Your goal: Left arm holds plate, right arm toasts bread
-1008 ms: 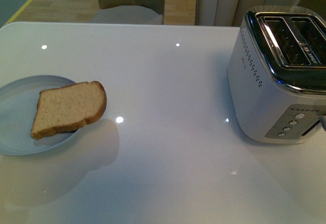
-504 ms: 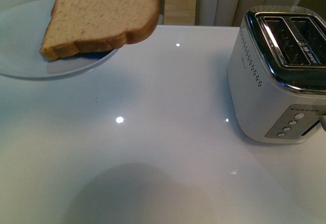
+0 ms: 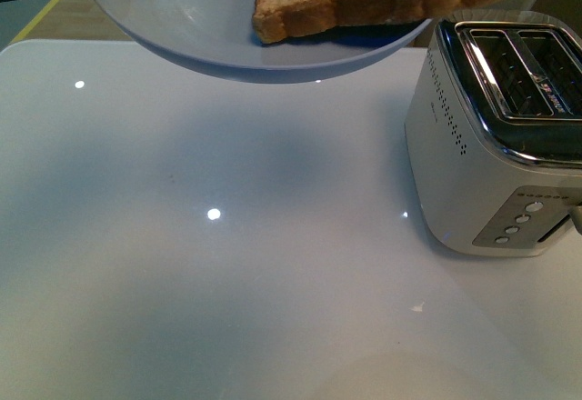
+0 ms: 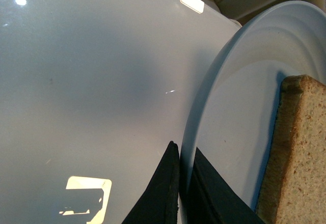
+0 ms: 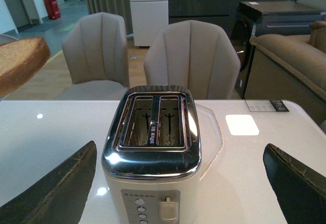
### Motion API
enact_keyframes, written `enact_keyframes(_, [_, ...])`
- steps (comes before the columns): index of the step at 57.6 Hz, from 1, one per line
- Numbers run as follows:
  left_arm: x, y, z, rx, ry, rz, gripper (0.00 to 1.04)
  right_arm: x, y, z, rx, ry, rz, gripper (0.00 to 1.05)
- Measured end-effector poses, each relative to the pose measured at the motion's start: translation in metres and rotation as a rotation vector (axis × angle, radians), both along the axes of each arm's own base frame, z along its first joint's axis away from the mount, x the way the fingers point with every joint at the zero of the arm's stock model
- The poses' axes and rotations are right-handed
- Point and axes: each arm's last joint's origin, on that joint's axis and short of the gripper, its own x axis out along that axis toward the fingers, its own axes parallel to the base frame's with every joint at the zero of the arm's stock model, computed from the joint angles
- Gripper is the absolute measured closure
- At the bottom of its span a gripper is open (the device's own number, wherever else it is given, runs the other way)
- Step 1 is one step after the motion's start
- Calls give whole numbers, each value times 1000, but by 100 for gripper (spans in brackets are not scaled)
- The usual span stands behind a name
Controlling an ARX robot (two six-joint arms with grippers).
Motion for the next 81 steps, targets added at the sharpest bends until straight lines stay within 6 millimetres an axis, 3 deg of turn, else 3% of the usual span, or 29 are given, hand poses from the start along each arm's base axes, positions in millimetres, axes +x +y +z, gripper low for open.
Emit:
enact_keyframes(12, [-6, -7, 6, -28, -5, 1, 102, 0, 0, 0, 6, 8, -2, 9])
enact_keyframes(18, [-9, -7, 7, -34, -5, 3, 102, 2, 0, -3, 120, 334, -24, 9])
enact_keyframes(24, [-10, -8, 9, -36, -6, 1, 102, 6, 0, -8, 182, 452, -36, 9])
enact_keyframes(34, [-12, -8, 8, -32, 0, 3, 102, 41, 8, 16, 334, 403, 38, 9])
enact_keyframes(44, [-12, -9, 8, -33, 4, 0, 102, 93, 42, 36, 505, 422, 235, 9])
enact_keyframes(50, [-12, -9, 8, -31, 11, 0, 102, 110, 53, 43, 559, 414, 276, 9])
enact_keyframes(64, [-12, -7, 7, -37, 17, 1, 102, 133, 69, 57, 701, 387, 355, 9])
enact_keyframes(77, [-12, -6, 7, -38, 18, 1, 102, 142, 77, 52, 824, 415, 400, 9])
enact_keyframes(81, [-12, -6, 7, -39, 18, 0, 102, 143, 78, 50, 855, 425, 407, 16])
